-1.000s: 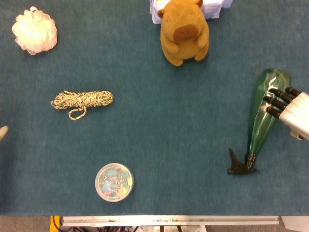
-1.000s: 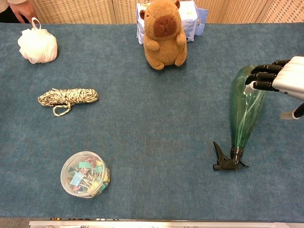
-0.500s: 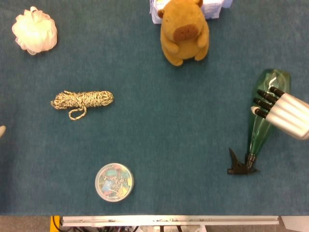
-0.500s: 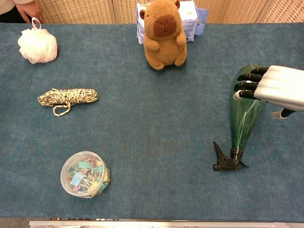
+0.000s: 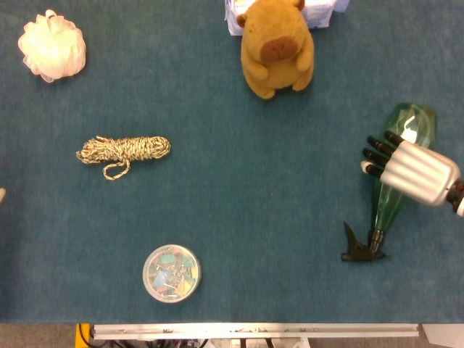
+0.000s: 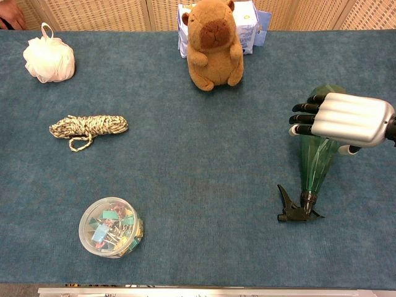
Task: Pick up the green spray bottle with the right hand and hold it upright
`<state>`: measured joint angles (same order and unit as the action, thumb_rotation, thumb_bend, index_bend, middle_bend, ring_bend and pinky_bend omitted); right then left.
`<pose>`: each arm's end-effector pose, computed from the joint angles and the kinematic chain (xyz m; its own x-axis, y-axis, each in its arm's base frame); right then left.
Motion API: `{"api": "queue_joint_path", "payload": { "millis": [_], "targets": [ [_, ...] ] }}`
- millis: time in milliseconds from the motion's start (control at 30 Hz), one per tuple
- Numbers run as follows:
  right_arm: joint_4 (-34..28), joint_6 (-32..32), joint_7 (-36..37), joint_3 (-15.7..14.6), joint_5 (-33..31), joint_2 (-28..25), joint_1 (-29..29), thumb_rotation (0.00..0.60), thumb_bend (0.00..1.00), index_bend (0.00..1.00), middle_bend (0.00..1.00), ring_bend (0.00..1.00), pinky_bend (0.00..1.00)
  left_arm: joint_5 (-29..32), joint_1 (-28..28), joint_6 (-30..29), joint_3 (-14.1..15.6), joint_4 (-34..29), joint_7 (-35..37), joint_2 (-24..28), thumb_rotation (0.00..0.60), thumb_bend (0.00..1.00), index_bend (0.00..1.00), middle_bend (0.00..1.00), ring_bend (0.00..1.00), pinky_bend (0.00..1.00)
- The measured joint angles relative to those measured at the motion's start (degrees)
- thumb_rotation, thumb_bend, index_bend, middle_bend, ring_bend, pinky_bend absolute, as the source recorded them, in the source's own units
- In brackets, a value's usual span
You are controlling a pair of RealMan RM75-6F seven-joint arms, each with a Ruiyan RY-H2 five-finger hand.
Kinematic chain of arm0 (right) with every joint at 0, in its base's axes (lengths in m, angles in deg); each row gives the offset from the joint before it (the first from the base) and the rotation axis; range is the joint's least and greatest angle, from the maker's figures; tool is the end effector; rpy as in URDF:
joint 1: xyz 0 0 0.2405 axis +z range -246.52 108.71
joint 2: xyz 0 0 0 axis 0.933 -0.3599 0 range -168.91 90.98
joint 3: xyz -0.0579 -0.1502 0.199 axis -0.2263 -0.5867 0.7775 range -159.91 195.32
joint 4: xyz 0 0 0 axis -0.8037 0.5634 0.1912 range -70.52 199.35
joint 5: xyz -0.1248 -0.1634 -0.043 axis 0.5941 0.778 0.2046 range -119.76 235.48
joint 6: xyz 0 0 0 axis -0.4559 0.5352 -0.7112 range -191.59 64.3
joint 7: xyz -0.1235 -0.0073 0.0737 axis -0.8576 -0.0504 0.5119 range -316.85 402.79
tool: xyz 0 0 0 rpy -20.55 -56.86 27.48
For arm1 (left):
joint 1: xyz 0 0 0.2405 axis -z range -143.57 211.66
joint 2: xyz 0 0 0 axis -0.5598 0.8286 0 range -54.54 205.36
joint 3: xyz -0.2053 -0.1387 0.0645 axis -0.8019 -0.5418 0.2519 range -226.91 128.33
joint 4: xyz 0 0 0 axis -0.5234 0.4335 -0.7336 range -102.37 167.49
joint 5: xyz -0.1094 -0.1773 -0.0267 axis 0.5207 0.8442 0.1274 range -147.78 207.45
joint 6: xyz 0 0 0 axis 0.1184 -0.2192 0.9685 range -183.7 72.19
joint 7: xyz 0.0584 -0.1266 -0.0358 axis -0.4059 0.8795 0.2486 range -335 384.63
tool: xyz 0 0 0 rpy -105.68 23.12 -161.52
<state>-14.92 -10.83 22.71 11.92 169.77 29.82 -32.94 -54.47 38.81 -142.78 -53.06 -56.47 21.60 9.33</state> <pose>-0.2489 -0.2741 0.0496 0.9425 0.1169 0.3130 -0.1006 -0.7940 0.5996 -0.3203 0.1843 0.1621 0.4639 -0.0473 0.8846 0.8859 0.0274 -0.4631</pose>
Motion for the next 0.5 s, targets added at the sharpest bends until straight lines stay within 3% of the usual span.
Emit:
{"api": "queue_joint_path", "payload": {
  "millis": [500],
  "targets": [
    [-0.56, -1.41, -1.40, -2.03, -1.34, 0.78, 0.92, 0.600, 0.00, 0.25, 0.22, 0.13, 0.25, -0.36, -0.32, -0.58, 0.01, -0.38, 0.29, 0.39, 0.600, 0.04, 0.56, 0.47, 0.24, 0.29]
  ]
}}
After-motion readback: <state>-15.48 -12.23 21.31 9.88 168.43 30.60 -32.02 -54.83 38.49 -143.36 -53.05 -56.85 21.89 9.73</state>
